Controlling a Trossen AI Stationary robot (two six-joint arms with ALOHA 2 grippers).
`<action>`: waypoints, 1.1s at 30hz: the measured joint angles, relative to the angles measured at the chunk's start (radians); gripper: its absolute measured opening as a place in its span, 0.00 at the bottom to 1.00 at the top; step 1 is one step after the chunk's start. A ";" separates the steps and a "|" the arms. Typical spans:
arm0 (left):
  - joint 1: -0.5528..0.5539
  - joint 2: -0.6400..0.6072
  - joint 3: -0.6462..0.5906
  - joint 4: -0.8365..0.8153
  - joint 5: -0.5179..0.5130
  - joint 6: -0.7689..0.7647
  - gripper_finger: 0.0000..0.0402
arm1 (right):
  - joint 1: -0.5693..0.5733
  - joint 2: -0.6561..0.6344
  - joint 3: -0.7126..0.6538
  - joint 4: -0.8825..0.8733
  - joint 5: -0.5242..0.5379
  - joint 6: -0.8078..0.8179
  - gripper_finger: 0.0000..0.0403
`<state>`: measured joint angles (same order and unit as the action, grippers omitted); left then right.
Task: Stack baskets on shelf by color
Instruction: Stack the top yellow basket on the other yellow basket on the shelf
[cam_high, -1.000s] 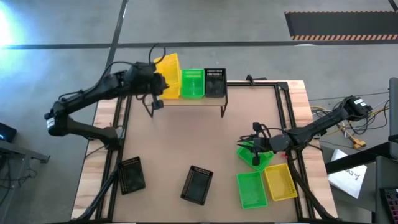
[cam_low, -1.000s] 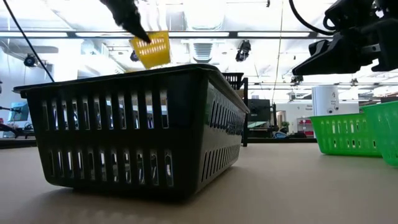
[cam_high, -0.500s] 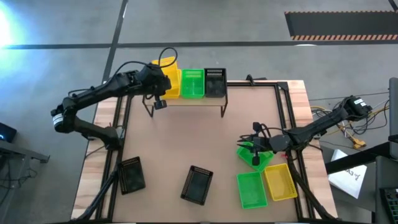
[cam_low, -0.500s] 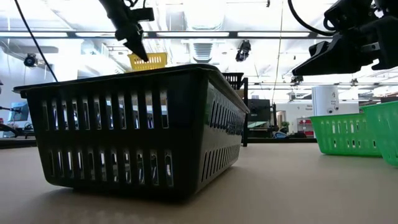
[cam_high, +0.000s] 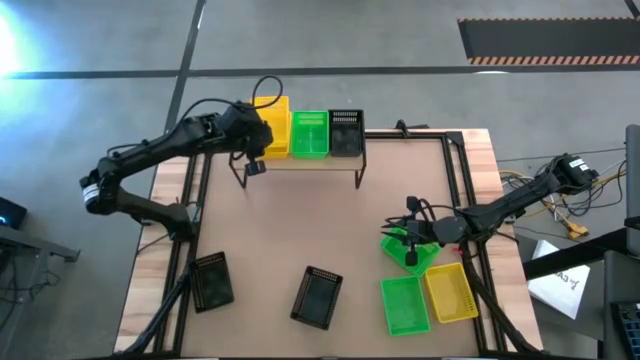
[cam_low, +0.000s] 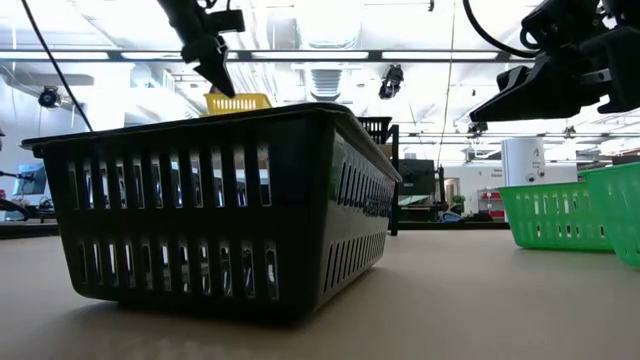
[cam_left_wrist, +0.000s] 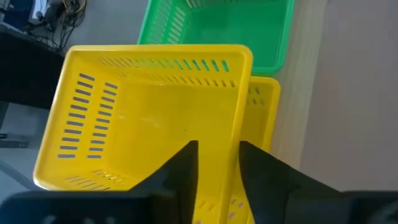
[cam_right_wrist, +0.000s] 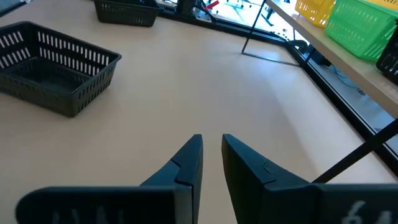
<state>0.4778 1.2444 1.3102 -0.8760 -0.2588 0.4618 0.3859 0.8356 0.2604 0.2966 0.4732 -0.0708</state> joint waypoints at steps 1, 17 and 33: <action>0.000 -0.004 0.000 0.000 0.000 0.000 0.27 | 0.000 0.000 0.000 0.000 0.000 0.000 0.13; 0.006 0.003 -0.005 0.183 0.052 -0.237 0.31 | -0.003 0.000 -0.001 0.001 0.001 -0.020 0.13; 0.071 0.204 0.117 -0.004 0.280 -0.352 0.31 | -0.007 0.000 -0.001 0.008 0.001 -0.007 0.13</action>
<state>0.5488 1.4487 1.4270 -0.8796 0.0207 0.1097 0.3790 0.8360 0.2596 0.3050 0.4740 -0.0780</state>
